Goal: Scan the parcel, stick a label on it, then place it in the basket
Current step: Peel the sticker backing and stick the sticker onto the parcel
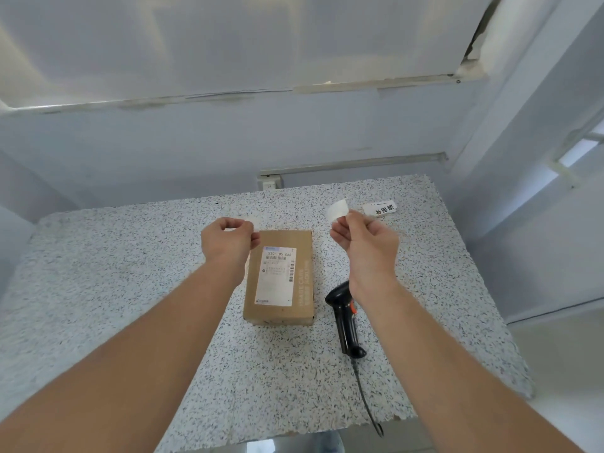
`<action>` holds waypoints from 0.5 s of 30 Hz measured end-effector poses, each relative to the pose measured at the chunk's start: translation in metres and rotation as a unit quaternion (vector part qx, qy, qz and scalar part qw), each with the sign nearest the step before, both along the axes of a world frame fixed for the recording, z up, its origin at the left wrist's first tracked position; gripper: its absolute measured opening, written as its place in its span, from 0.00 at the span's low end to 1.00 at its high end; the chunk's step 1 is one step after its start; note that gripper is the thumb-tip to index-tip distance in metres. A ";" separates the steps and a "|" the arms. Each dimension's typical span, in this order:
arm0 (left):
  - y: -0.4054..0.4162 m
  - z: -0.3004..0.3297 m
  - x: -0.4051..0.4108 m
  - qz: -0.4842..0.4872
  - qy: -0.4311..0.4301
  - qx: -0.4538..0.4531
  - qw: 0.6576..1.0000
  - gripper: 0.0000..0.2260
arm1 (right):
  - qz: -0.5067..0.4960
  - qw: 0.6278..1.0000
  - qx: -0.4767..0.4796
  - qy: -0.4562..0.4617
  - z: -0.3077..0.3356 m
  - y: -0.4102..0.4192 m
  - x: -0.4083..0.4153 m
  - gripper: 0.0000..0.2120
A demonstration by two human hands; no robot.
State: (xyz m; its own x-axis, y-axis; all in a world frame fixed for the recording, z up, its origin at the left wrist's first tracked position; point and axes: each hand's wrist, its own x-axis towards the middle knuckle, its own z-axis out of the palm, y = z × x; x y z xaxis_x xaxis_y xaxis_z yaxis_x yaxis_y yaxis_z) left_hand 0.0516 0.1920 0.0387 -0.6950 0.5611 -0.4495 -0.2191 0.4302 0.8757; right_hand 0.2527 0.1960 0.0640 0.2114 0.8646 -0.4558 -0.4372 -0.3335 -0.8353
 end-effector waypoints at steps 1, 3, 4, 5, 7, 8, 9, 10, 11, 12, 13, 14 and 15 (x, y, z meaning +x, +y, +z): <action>-0.001 -0.006 -0.005 0.012 0.014 -0.012 1.000 0.09 | 0.008 1.000 -0.003 -0.007 -0.004 0.000 -0.004 0.04; -0.007 -0.019 -0.016 0.017 0.050 -0.044 0.998 0.08 | 0.022 1.000 -0.009 -0.015 -0.011 -0.001 -0.014 0.04; -0.011 -0.024 -0.022 0.011 0.071 -0.061 0.996 0.07 | 0.026 0.999 -0.011 -0.019 -0.015 -0.002 -0.019 0.05; -0.015 -0.030 -0.028 0.001 0.092 -0.078 0.993 0.06 | 0.030 0.999 -0.013 -0.024 -0.018 -0.003 -0.025 0.05; -0.023 -0.042 -0.038 -0.027 0.132 -0.106 0.985 0.05 | 0.040 0.998 -0.014 -0.040 -0.025 -0.006 -0.035 0.04; -0.026 -0.048 -0.043 -0.042 0.149 -0.116 0.981 0.05 | 0.044 0.998 -0.014 -0.046 -0.029 -0.008 -0.040 0.04; -0.029 -0.052 -0.046 -0.053 0.162 -0.123 0.978 0.06 | 0.049 0.997 -0.014 -0.050 -0.033 -0.010 -0.044 0.04; -0.032 -0.056 -0.049 -0.061 0.172 -0.128 0.975 0.07 | 0.052 0.997 -0.014 -0.055 -0.036 -0.012 -0.048 0.04; -0.034 -0.058 -0.051 -0.066 0.179 -0.130 0.973 0.07 | 0.054 0.996 -0.013 -0.063 -0.040 -0.014 -0.051 0.04; -0.036 -0.059 -0.051 -0.070 0.180 -0.128 0.973 0.07 | 0.054 0.996 -0.011 -0.074 -0.043 -0.017 -0.054 0.05; -0.037 -0.058 -0.051 -0.076 0.178 -0.121 0.974 0.07 | 0.055 0.995 -0.006 -0.087 -0.046 -0.018 -0.056 0.06; -0.038 -0.056 -0.049 -0.084 0.168 -0.108 0.976 0.06 | 0.056 0.993 -0.001 -0.102 -0.048 -0.021 -0.057 0.06; -0.039 -0.053 -0.048 -0.098 0.157 -0.090 0.979 0.06 | 0.058 0.991 0.004 -0.118 -0.051 -0.023 -0.060 0.07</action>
